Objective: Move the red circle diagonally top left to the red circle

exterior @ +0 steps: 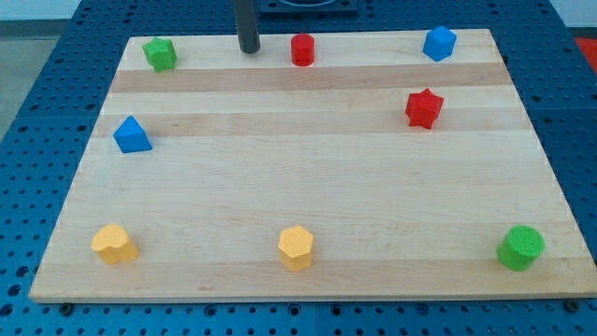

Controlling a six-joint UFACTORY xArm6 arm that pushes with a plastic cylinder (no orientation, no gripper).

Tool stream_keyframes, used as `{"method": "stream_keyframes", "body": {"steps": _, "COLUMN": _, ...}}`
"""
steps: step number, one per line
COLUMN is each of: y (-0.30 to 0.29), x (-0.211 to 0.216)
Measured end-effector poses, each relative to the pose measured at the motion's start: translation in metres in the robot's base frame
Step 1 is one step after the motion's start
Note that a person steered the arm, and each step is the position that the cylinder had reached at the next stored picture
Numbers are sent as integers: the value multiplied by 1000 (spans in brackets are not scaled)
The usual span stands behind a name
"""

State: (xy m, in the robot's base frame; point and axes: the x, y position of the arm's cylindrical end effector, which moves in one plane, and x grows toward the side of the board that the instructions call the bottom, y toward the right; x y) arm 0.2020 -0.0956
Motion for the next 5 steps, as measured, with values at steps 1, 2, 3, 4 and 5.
{"method": "stream_keyframes", "body": {"steps": 1, "y": 25, "x": -1}}
{"method": "stream_keyframes", "body": {"steps": 2, "y": 71, "x": 36}}
{"method": "stream_keyframes", "body": {"steps": 3, "y": 114, "x": 69}}
{"method": "stream_keyframes", "body": {"steps": 4, "y": 113, "x": 62}}
{"method": "stream_keyframes", "body": {"steps": 5, "y": 94, "x": 23}}
